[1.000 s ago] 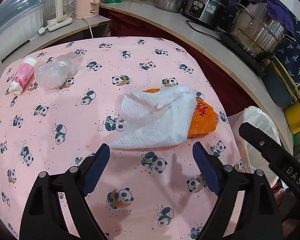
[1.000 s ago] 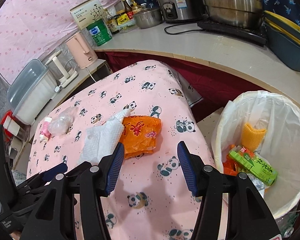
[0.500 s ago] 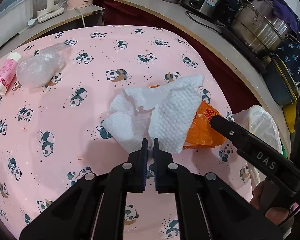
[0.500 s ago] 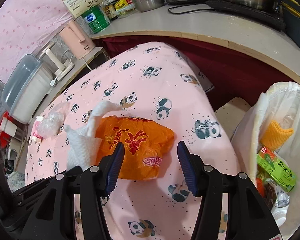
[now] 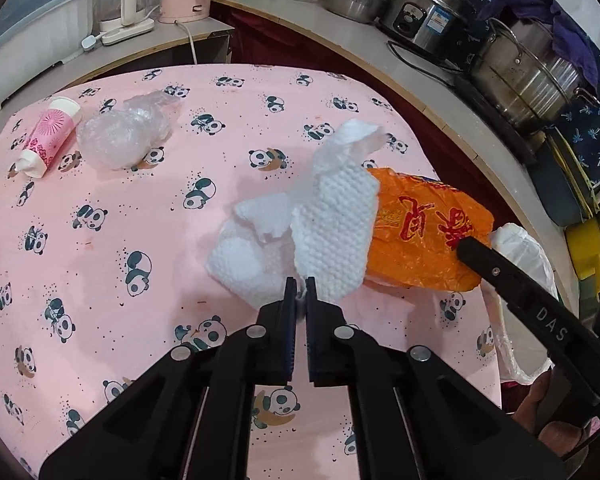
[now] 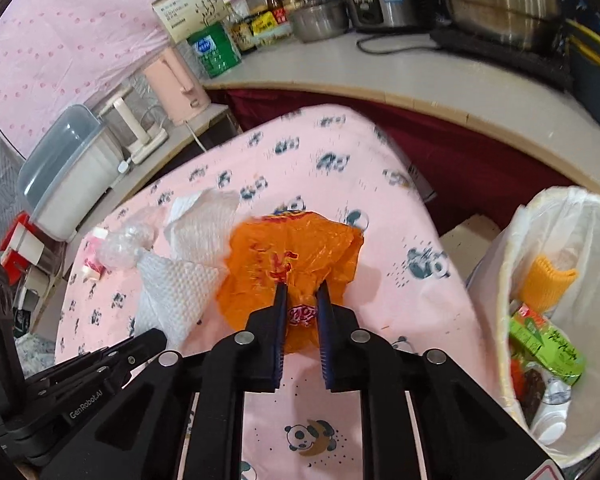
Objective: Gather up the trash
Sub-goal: 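Grasp the white paper towel with the left gripper while the right gripper grasps the orange printed bag, then carry the paper towel and orange bag over the bin with both grippers, then open both grippers to drop the towel and orange bag into the bin, then move both grippers back over the pink paper cup and clear plastic bag, then grasp the pink paper cup with the left gripper while the right gripper grasps the clear plastic bag, then lift the cup and plastic bag and carry them over the bin with both grippers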
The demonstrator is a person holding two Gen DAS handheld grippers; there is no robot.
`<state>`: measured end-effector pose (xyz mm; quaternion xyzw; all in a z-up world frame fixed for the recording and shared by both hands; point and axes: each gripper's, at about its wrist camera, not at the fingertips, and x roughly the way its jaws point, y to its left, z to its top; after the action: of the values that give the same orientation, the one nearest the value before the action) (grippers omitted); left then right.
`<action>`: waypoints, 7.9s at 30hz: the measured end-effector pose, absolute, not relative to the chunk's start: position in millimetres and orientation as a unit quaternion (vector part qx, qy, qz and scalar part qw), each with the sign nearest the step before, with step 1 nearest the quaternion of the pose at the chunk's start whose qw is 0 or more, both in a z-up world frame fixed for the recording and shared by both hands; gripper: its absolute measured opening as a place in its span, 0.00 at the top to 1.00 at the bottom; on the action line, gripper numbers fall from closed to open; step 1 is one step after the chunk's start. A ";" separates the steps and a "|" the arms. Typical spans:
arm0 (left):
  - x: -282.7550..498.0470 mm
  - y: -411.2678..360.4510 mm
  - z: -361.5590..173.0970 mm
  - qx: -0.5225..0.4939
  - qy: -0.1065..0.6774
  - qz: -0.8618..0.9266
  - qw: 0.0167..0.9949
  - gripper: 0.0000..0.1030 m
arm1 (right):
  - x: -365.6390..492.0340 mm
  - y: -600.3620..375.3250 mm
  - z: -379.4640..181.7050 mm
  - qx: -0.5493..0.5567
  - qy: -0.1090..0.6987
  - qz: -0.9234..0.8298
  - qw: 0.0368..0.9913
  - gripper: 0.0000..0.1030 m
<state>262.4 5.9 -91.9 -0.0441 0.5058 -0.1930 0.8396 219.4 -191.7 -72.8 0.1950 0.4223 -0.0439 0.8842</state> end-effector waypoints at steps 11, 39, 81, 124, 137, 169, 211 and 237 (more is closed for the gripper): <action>225.1 13.6 -30.0 -0.052 0.451 -0.205 0.867 0.97 | 171.0 -206.2 3.3 0.178 0.344 -0.075 0.919 0.88; 126.7 -82.4 54.4 0.011 0.373 -0.301 0.878 0.97 | 49.4 -278.7 66.2 0.210 0.256 -0.138 0.934 0.88; 126.3 -228.8 -1.4 0.065 0.421 -0.372 0.825 0.43 | -0.5 -387.3 1.6 0.275 0.280 -0.228 0.891 0.88; 201.1 6.9 0.3 -0.080 0.418 -0.169 0.889 0.25 | 116.2 -217.9 34.2 0.171 0.317 -0.093 0.928 0.45; 227.1 111.2 -14.2 -0.106 0.412 -0.088 0.901 0.25 | 176.0 -109.1 23.1 0.116 0.356 -0.020 0.927 0.40; 408.2 212.5 -116.4 -0.036 0.465 0.000 0.885 0.25 | 391.7 34.9 -96.0 0.125 0.452 0.083 0.880 0.30; 429.8 163.8 -123.5 -0.024 0.486 -0.030 0.873 0.54 | 356.4 -28.9 -97.7 0.182 0.448 0.061 0.873 0.83; 281.5 47.4 -30.4 0.005 0.434 -0.125 0.892 0.65 | 235.0 -126.5 -9.1 0.221 0.364 0.001 0.905 0.82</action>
<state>281.5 47.4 -30.4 0.0045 0.4342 -0.1245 0.8921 235.0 -126.5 -9.1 0.2212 0.3640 0.0014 0.9047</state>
